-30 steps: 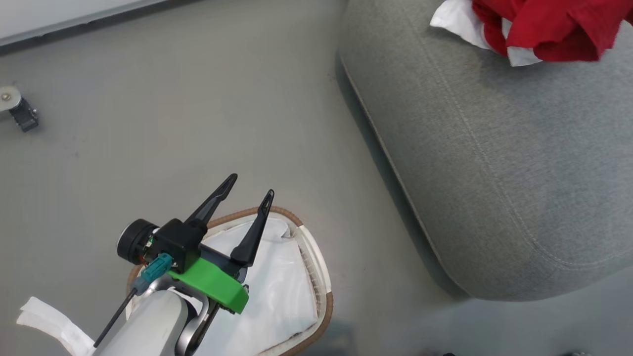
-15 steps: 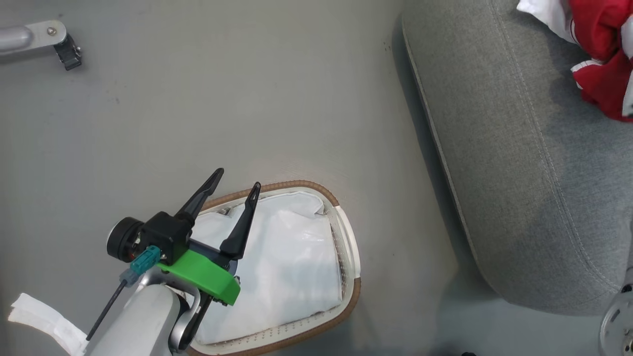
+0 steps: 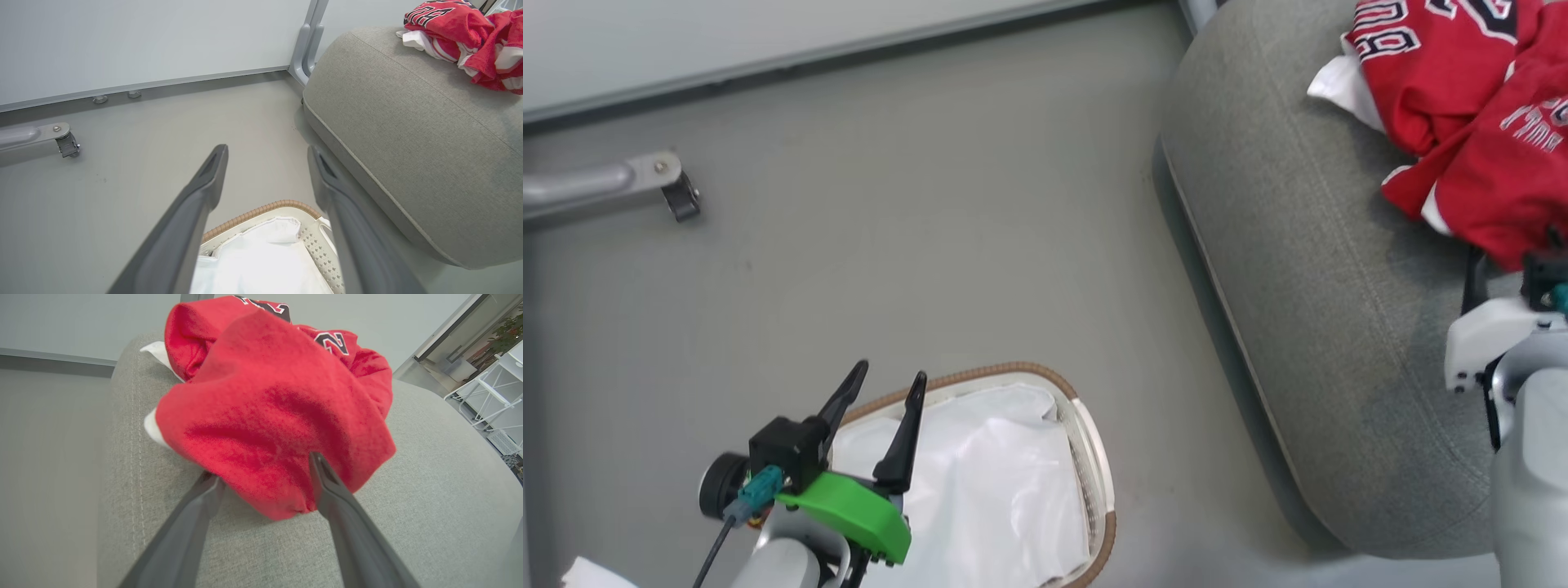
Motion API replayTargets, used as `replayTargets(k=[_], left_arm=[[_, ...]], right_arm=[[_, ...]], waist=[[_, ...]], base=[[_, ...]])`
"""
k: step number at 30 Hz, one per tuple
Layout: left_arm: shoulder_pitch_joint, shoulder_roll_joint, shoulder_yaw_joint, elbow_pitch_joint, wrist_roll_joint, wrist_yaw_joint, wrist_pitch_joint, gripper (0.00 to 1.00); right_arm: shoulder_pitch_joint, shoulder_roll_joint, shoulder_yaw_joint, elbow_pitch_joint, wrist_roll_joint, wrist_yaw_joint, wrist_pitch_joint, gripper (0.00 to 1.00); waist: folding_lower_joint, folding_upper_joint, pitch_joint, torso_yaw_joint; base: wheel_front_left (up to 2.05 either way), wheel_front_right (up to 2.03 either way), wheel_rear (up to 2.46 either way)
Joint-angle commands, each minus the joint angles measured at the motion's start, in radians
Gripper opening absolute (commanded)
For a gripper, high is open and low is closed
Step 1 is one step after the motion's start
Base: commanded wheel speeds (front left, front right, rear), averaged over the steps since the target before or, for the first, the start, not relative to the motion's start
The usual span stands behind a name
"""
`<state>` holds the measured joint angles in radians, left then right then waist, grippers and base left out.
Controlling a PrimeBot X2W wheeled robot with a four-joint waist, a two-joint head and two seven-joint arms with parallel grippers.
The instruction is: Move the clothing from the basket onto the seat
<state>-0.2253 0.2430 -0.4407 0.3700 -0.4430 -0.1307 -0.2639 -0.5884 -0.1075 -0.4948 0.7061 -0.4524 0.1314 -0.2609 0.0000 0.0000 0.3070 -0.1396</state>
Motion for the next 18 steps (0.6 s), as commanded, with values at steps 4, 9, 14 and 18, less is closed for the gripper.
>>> replayTargets(k=[4,9,14,18], left_arm=[[0.068,-0.029,0.053,0.044,0.015,0.0,0.0,1.0],[0.115,-0.053,0.134,0.083,0.04,0.0,0.0,1.0],[0.15,-0.08,0.244,0.096,0.078,0.0,0.0,1.0],[0.166,-0.099,0.337,0.086,0.128,0.0,0.0,1.0]], right_arm=[[0.124,0.0,0.084,-0.046,0.092,-0.001,-0.005,1.0],[0.226,0.011,0.181,-0.093,0.193,-0.001,-0.005,1.0],[0.273,0.03,0.309,-0.149,0.296,-0.001,-0.005,1.0],[0.275,0.046,0.405,-0.192,0.365,-0.001,-0.005,1.0]], waist=[[0.0,0.0,-0.147,-0.002],[0.0,0.0,-0.206,0.011],[0.0,0.0,-0.251,0.03],[0.0,0.0,-0.271,0.05]], base=[[0.0,0.0,0.0],[0.0,0.0,0.0],[0.0,0.0,0.0],[0.0,0.0,0.0]])
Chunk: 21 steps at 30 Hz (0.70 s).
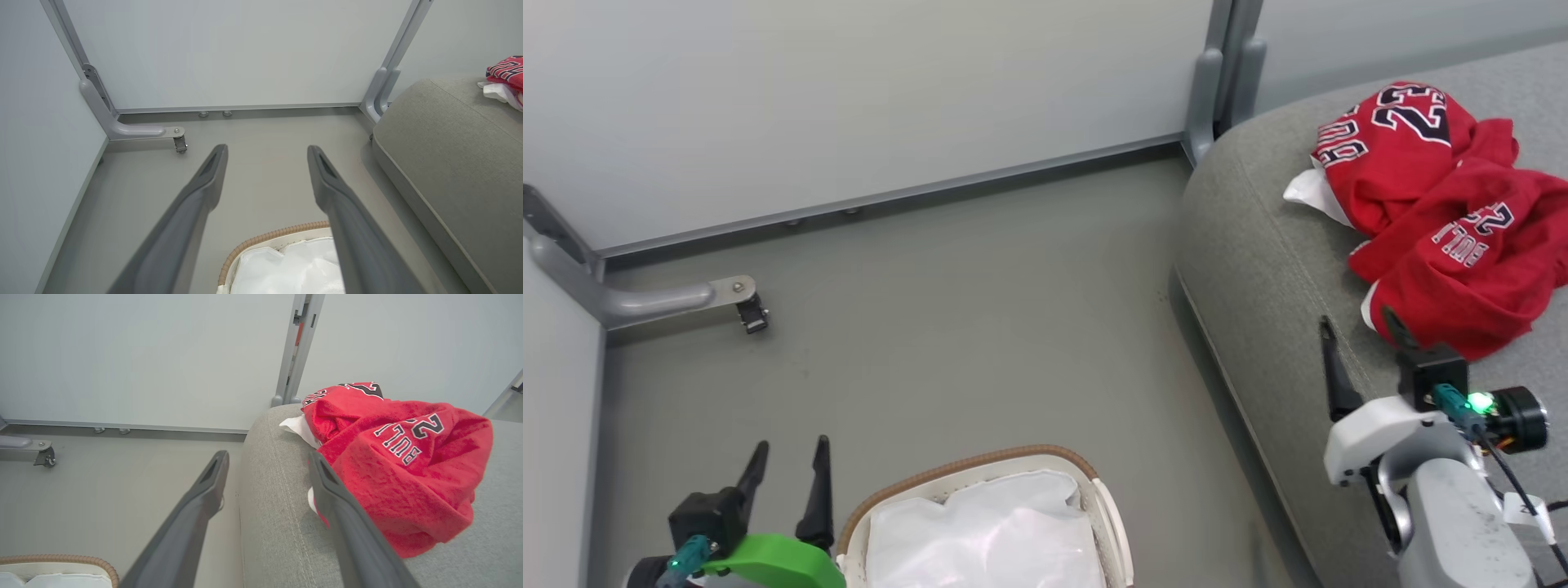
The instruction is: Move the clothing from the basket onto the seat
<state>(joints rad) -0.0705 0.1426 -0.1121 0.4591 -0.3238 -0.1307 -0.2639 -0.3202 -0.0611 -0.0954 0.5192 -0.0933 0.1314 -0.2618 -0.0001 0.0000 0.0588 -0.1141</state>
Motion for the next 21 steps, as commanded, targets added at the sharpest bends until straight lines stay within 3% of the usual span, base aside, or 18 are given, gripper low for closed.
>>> replayTargets(k=[1,12,21], left_arm=[[0.015,-0.001,0.027,-0.006,0.02,0.0,0.0,1.0],[0.057,-0.045,0.196,-0.039,0.148,0.0,0.0,1.0],[0.101,-0.072,0.227,-0.039,0.164,0.0,0.0,1.0]], right_arm=[[0.005,0.003,0.022,-0.014,0.022,-0.001,-0.004,1.0],[0.043,0.008,0.156,-0.069,0.157,-0.001,-0.005,1.0],[0.096,0.008,0.162,-0.066,0.203,-0.001,-0.005,1.0]], waist=[[0.0001,0.0,-0.025,0.031],[0.0001,0.0,-0.037,0.083],[0.0001,0.0,-0.049,0.081]], base=[[0.0,0.0,0.0],[0.0,0.0,0.0],[0.0,0.0,0.0]])
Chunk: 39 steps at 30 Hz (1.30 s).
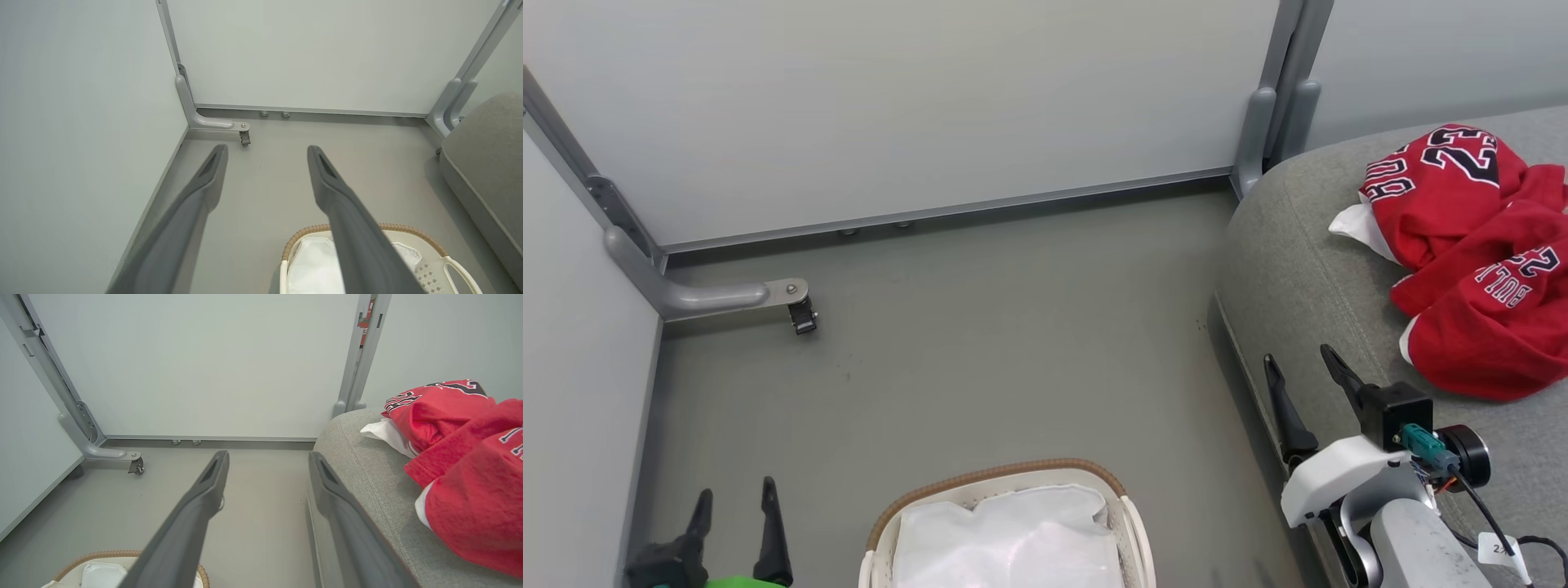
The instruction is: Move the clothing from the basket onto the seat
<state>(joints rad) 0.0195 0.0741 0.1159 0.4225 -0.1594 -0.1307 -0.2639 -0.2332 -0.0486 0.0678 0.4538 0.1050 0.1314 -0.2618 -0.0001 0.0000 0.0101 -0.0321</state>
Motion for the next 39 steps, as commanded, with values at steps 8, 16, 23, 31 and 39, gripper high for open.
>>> replayTargets(k=[8,16,23,31,39], left_arm=[[0.001,-0.014,-0.023,0.033,-0.067,0.0,0.001,0.0],[-0.019,-0.017,-0.013,0.023,-0.209,0.0,0.047,0.0],[-0.027,-0.017,-0.015,-0.001,-0.326,0.0,0.074,0.0],[-0.039,-0.018,-0.015,-0.024,-0.458,0.0,0.108,0.0],[-0.05,-0.018,-0.014,-0.042,-0.574,0.0,0.139,0.0]], right_arm=[[0.011,0.003,0.003,0.025,0.004,0.0,0.003,0.0],[0.02,0.004,-0.024,0.014,0.156,0.0,0.05,0.0],[0.034,0.003,-0.034,-0.013,0.284,0.0,0.076,0.0],[0.046,0.002,-0.05,-0.039,0.427,0.0,0.109,0.0],[0.056,0.001,-0.065,-0.06,0.552,0.0,0.14,0.0]], waist=[[0.0001,0.0,-0.001,-0.006],[0.0001,0.0,-0.001,-0.003],[0.0001,0.0,-0.001,-0.001],[0.0001,0.0,-0.002,0.001],[0.0001,0.0,-0.002,0.003]], base=[[0.0,0.0,0.0],[0.0,0.0,0.0],[0.0,0.0,0.0],[0.0,0.0,0.0],[0.0,0.0,0.0]])
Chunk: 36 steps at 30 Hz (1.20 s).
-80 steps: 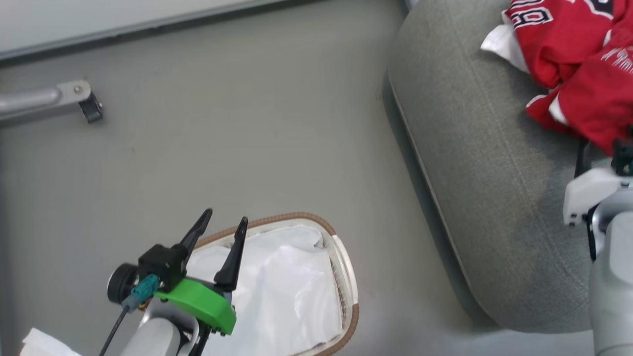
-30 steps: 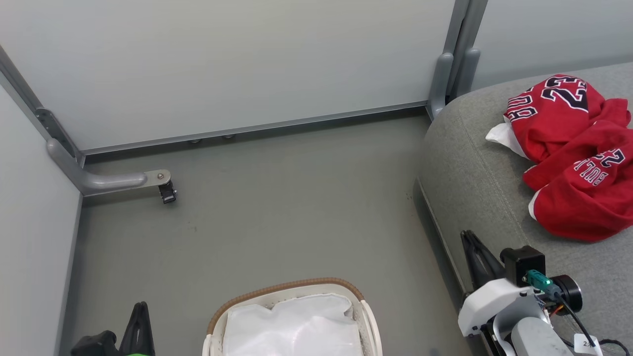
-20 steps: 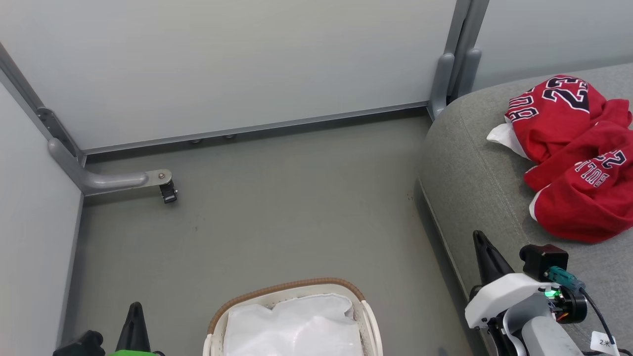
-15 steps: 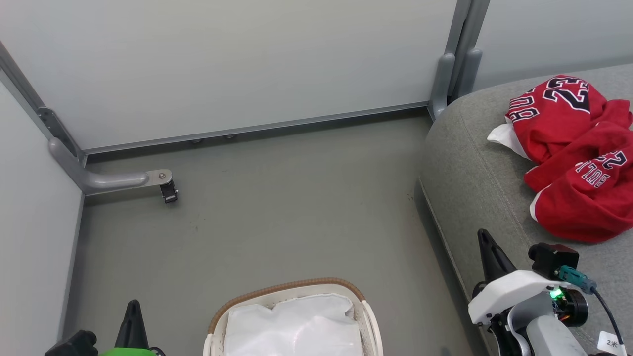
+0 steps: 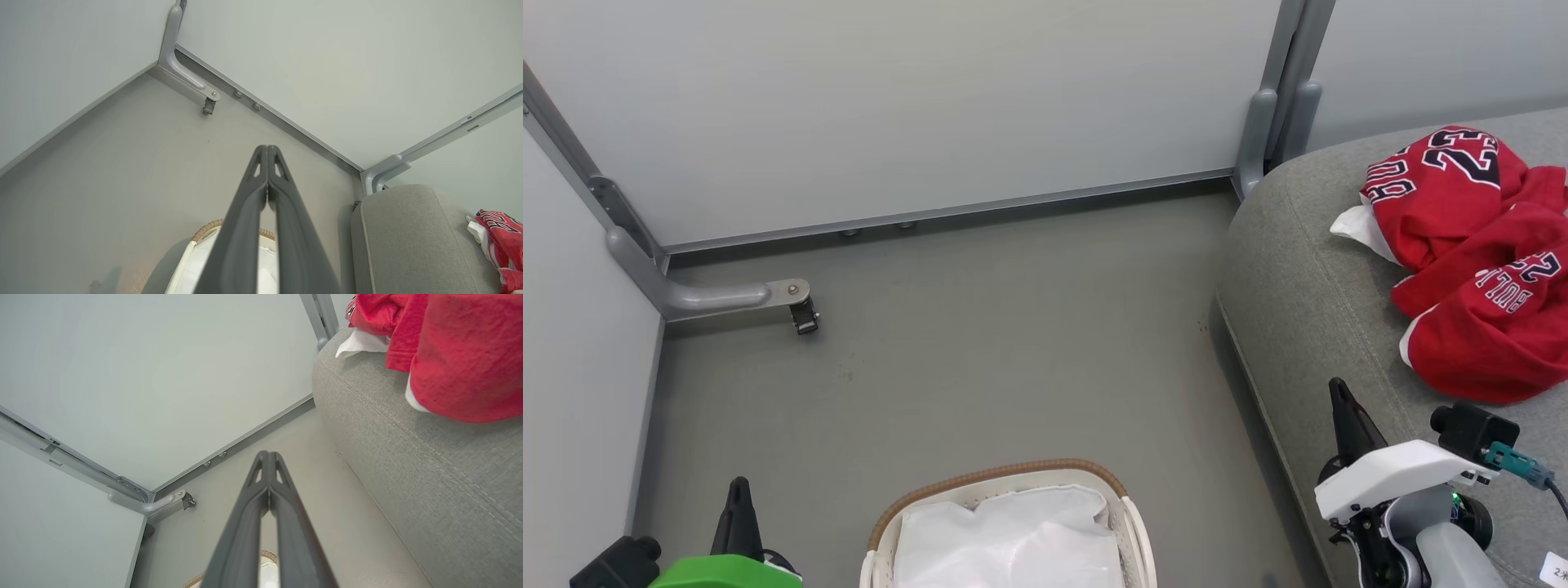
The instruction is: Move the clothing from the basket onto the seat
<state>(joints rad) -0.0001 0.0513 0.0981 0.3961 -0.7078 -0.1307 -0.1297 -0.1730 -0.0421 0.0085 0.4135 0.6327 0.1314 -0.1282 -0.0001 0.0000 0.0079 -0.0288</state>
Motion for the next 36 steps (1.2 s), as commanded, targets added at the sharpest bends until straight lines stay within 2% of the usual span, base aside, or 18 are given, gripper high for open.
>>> replayTargets(k=[1,36], left_arm=[[-0.032,0.004,0.004,-0.018,-0.04,0.0,0.009,0.0],[-0.074,0.002,0.011,-0.085,-0.455,0.0,0.122,0.0]], right_arm=[[-0.003,-0.005,-0.008,-0.022,0.041,0.0,0.01,0.0],[0.032,-0.008,-0.064,-0.095,0.492,-0.001,0.123,0.0]], waist=[[0.0001,0.0,0.0,0.0],[0.0001,0.0,-0.002,0.011]], base=[[0.0,0.0,0.0],[0.0,0.0,0.0]])
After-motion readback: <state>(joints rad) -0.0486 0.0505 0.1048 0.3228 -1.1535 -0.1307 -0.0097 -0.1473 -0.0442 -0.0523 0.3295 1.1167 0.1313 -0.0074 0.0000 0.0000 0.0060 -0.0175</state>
